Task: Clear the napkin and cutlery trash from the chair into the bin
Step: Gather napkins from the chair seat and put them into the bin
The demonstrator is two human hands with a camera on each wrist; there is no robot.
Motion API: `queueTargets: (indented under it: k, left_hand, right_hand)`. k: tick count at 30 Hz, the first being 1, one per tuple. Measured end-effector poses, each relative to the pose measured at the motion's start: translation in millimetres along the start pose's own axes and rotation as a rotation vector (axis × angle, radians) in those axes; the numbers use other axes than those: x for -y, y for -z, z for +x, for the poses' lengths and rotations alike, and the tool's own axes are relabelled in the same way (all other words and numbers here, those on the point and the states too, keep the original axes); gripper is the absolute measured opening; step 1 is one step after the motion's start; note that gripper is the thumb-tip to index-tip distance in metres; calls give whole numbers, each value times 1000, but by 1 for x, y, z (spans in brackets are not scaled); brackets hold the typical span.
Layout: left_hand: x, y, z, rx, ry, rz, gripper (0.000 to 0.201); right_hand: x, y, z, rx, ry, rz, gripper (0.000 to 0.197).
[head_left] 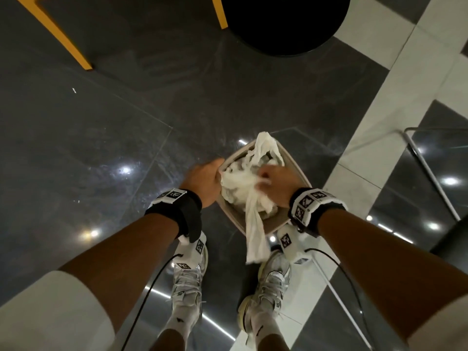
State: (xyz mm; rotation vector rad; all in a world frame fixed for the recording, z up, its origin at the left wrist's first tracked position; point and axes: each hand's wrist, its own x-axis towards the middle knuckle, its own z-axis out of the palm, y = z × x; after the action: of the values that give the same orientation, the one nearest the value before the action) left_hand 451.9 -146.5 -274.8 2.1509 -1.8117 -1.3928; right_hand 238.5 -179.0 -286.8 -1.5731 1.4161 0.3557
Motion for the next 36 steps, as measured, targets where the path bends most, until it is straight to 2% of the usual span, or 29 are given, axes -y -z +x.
queueTargets:
  k: [1, 2, 3, 6, 9, 11, 13, 15, 18, 20, 21, 23, 26, 29, 31, 34, 36]
  left_hand:
    - [-2, 0, 0, -7, 2, -2, 34]
    - [-3, 0, 0, -11, 5, -2, 33]
    - [-4, -1, 0, -9, 7, 4, 31]
    - [-2, -2, 3, 21, 44, 11, 21]
    - [2, -1, 2, 28, 126, -110, 12]
    - [0, -2, -1, 27, 184, -204, 8]
    - [-2, -1, -3, 21, 217, -245, 6]
    - [-2, -1, -5, 23, 247, -259, 8]
    - [-2, -2, -6, 26, 269, -238, 11]
    - [-1, -2, -6, 15, 246, -159, 10]
    - [-2, -3, -7, 22, 237, -108, 9]
    - [-5, -4, -9, 45, 226, -45, 7]
    - [-8, -5, -10, 83, 230, -21, 14]
    - [-6, -7, -13, 75, 226, 3, 24]
    - [-12, -5, -19, 46, 213, -10, 36]
    - [-44, 5, -31, 11, 184, 13, 48]
    - [-80, 18, -38, -2, 113, 91, 44]
  right_hand:
    - [-1, 2, 2, -174, -65, 63, 18]
    - [-1, 0, 5, -288, -119, 73, 19]
    - [-2, -5, 8, -318, -148, 28, 24]
    - [-5, -31, 13, -140, -124, -158, 40]
    - [-7, -57, 8, 174, -150, -272, 39]
    - [-3, -58, -2, 340, -175, -337, 45]
    - [-2, -50, -9, 367, -122, -336, 56]
    - [2, -37, -19, 387, 7, -217, 63]
    - [6, -24, -36, 449, 64, -193, 51]
    - [4, -25, -32, 385, 13, -242, 24]
    - [2, -25, -29, 314, -27, -217, 20]
    - [4, -20, -29, 174, -112, -117, 34]
    - [4, -16, -36, 154, -170, -11, 65]
    - [7, -14, -48, 81, -155, 22, 77]
    - [8, -9, -60, -11, -116, 52, 80]
    - [7, 6, -90, -90, -65, 180, 73]
    - [8, 21, -116, -139, -51, 361, 65]
